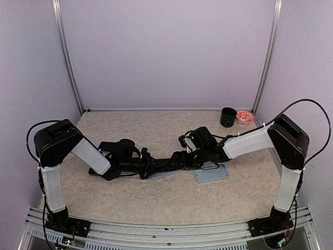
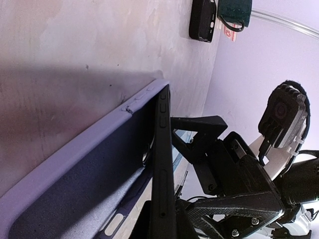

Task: Put the phone into the phone case
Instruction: Install the phone on the phone case.

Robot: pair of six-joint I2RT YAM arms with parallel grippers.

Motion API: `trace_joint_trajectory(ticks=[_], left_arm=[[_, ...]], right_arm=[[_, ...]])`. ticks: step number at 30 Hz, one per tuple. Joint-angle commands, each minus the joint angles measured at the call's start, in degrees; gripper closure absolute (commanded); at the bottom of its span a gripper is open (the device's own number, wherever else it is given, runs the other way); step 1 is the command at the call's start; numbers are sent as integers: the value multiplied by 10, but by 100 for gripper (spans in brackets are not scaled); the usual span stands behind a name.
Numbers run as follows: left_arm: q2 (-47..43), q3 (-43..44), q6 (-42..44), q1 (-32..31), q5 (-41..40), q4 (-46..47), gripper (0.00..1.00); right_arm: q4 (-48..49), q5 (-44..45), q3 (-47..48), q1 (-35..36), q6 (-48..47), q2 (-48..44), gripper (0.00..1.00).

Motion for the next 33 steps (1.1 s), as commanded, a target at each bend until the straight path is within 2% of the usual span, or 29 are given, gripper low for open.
trace_joint_trajectory(ticks=[1,4,14,22,33], left_arm=[[6,-4,-12,-3,-4,-5,100],[14,-6,2,-2,6,-9,100],[28,-9,133,16,68,-57,100],[64,-6,123,14,90,-24,100],[72,8,121,14,100,-62,100]], right_arm=[[5,-52,-8,33,5,9,7],[-7,-42,-2,33,-3,7,6],[-20,-52,14,6,-40,21,6],[-23,-84,67,4,-62,65,6],[-29,-85,71,3,-80,62,6]])
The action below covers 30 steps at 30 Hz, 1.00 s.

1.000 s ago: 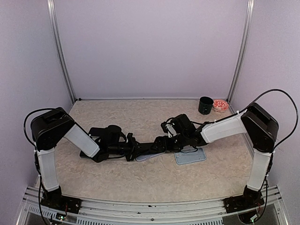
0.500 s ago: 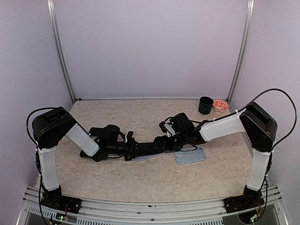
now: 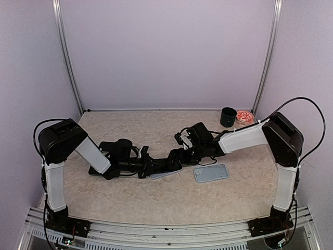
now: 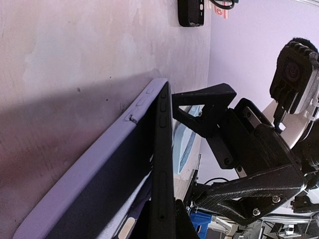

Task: Put the phone into the phone case
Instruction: Install the phone on the phone case.

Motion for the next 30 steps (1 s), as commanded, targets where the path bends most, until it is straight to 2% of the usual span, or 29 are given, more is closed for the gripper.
trace_joint_trajectory(ticks=[1,11,17,22,30], left_arm=[[33,2,3,-16,21,-97,100],[5,-3,-38,-13,39,-130,100],[6,-10,-58,-13,55,-115,100],[29,-16,-88,-18,76,-67,100],[26,-14,-77,-12,71,-42,100]], right_arm=[[14,-53,5,17,-14,19,6],[44,-27,-7,17,-26,-5,5],[43,-24,-9,17,-30,-9,5],[43,-26,-10,17,-31,-13,5],[43,-24,-31,6,-31,-32,3]])
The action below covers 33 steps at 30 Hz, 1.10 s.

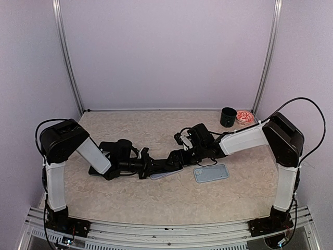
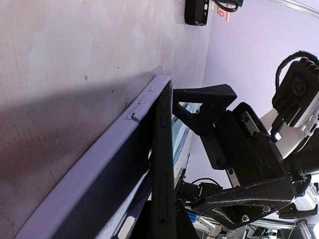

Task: Put the phone into the phone case
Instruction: Install the phone on the phone case.

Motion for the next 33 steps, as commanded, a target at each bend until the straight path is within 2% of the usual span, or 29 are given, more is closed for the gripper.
trace_joint_trajectory(ticks=[1,9,15,33], left_arm=[[14,-9,2,-10,55,-66,100],[-15,13,46,-6,54,-78,100],[-27,10,50,-7,51,-54,100],[-76,10,69,-7,50,11,100]], right_arm=[[22,-36,-20,2,-1,-29,3],[39,-72,-55,-28,12,-76,3],[38,-86,-71,-43,17,-102,2],[47,-113,-104,-56,38,-109,3]])
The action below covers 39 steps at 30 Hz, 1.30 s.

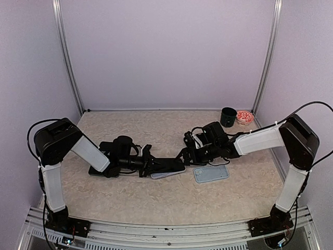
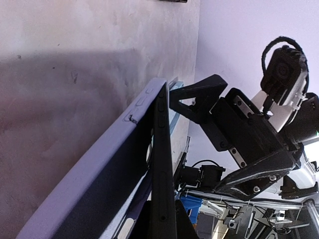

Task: Put the phone into the phone case
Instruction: Install the phone on the phone case.

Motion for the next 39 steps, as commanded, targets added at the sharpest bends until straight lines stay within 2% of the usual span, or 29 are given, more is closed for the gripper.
trace_joint_trajectory(ticks=[1,12,22,30,39], left_arm=[[-38,1,19,-2,15,55,100],[-70,-1,33,-3,16,64,100],[-63,2,40,-12,29,65,100],[-65,2,49,-13,40,60,100],[-60,15,65,-21,49,41,100]], right_arm=[[22,-19,-12,-7,12,-15,3],[73,-95,-28,-16,46,-21,3],[126,-164,-25,-16,82,-13,5],[195,-223,-41,-26,130,-3,13],[230,-254,-47,-26,161,10,26]])
